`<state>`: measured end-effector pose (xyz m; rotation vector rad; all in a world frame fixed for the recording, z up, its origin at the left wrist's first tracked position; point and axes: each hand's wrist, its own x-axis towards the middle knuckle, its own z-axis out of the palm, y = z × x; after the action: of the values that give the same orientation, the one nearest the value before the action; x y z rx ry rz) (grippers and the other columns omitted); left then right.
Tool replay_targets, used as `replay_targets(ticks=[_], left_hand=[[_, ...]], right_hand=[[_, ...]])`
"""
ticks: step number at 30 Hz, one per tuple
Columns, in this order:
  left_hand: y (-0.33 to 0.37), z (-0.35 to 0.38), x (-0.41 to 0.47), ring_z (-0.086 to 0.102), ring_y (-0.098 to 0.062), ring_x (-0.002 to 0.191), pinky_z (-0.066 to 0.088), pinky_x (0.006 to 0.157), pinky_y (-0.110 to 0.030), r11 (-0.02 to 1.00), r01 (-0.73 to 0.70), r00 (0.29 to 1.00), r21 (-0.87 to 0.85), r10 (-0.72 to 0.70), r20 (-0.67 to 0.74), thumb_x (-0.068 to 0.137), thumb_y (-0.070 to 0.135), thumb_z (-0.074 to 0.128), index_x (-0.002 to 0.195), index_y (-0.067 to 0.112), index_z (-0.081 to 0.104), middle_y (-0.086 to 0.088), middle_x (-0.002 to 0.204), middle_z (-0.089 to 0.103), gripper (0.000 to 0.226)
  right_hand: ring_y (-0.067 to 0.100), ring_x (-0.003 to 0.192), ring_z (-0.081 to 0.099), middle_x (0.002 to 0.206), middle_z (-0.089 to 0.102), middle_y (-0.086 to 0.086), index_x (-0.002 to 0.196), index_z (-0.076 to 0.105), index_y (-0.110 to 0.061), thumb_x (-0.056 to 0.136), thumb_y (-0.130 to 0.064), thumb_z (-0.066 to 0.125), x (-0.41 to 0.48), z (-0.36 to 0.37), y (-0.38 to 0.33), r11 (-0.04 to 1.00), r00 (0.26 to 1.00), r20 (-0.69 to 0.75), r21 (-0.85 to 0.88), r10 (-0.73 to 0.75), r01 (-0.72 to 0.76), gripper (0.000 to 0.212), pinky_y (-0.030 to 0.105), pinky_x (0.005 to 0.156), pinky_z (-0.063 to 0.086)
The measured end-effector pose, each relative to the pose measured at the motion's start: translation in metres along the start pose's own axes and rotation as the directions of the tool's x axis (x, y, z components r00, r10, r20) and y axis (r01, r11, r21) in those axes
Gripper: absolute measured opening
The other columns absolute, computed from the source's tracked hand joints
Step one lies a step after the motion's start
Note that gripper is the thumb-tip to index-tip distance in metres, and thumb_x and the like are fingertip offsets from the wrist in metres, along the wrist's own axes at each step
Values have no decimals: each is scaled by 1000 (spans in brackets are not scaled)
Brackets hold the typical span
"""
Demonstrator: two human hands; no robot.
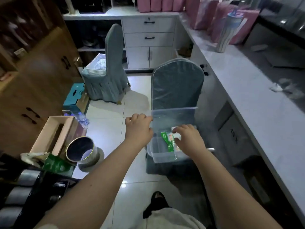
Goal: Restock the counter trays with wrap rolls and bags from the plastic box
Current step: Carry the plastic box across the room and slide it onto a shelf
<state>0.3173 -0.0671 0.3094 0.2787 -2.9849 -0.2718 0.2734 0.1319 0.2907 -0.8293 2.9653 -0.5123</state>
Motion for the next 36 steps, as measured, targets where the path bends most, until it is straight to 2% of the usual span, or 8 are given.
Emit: replay_targets(ticks=[5, 11, 17, 19, 25, 30, 34, 36], left_hand=[[14, -1, 115, 46, -24, 113, 29, 93, -40, 997, -77, 996, -19, 76, -50, 85, 27, 52, 121, 30, 57, 3, 120, 58, 36], [38, 47, 203, 45, -25, 113, 31, 90, -40, 970, -234, 965, -69, 240, 102, 84, 28, 50, 124, 30, 54, 1, 121, 56, 40], [52, 95, 310, 45, -28, 116, 34, 93, -43, 907, -389, 886, -162, 417, 205, 84, 33, 58, 123, 32, 56, 0, 123, 57, 39], [63, 110, 342, 45, -29, 115, 34, 93, -44, 856, -477, 829, -201, 514, 221, 85, 32, 58, 123, 31, 56, -1, 123, 57, 38], [73, 138, 383, 47, -28, 114, 36, 91, -43, 635, -732, 555, -247, 767, 322, 85, 31, 54, 122, 31, 57, 0, 121, 58, 37], [47, 159, 389, 48, -30, 114, 39, 92, -44, 621, -715, 466, -321, 766, 442, 87, 30, 53, 125, 28, 56, -3, 124, 57, 38], [27, 180, 371, 47, -32, 117, 41, 95, -46, 631, -688, 381, -358, 735, 562, 86, 26, 56, 124, 27, 56, -7, 128, 54, 38], [17, 192, 365, 45, -33, 119, 41, 97, -46, 665, -622, 361, -413, 712, 603, 85, 23, 59, 126, 28, 55, -9, 131, 51, 41]], right_hand=[[32, 106, 51, 112, 65, 7, 107, 67, -14, 80, -13, 63, 97, -41, 39, 995, 985, -144, 50, 92, -85, 28, 40, 85, 44], [32, 105, 54, 109, 66, 9, 105, 68, -10, 79, -8, 64, 138, -32, 76, 985, 981, -128, 116, 145, -130, 26, 42, 87, 46], [27, 105, 53, 107, 66, 1, 103, 67, -17, 80, -11, 62, 148, 4, 116, 906, 897, -141, 141, 419, -400, 23, 43, 89, 44], [26, 106, 52, 108, 65, -1, 104, 66, -20, 81, -13, 62, 159, 17, 118, 857, 845, -152, 150, 513, -493, 24, 44, 88, 44], [30, 109, 50, 113, 62, 6, 109, 66, -15, 82, -11, 62, 183, 59, 87, 648, 629, -164, 278, 760, -709, 27, 43, 90, 45], [27, 113, 46, 115, 60, 5, 114, 63, -18, 80, -12, 67, 163, 95, 55, 368, 363, -100, 439, 926, -820, 34, 38, 97, 41], [26, 115, 49, 116, 60, 6, 115, 62, -17, 80, -10, 67, 143, 125, 35, 214, 244, -14, 535, 970, -817, 36, 35, 99, 39], [26, 116, 51, 121, 57, 8, 119, 59, -17, 80, -9, 68, 138, 142, 26, 109, 176, 47, 620, 983, -777, 41, 33, 98, 40]])
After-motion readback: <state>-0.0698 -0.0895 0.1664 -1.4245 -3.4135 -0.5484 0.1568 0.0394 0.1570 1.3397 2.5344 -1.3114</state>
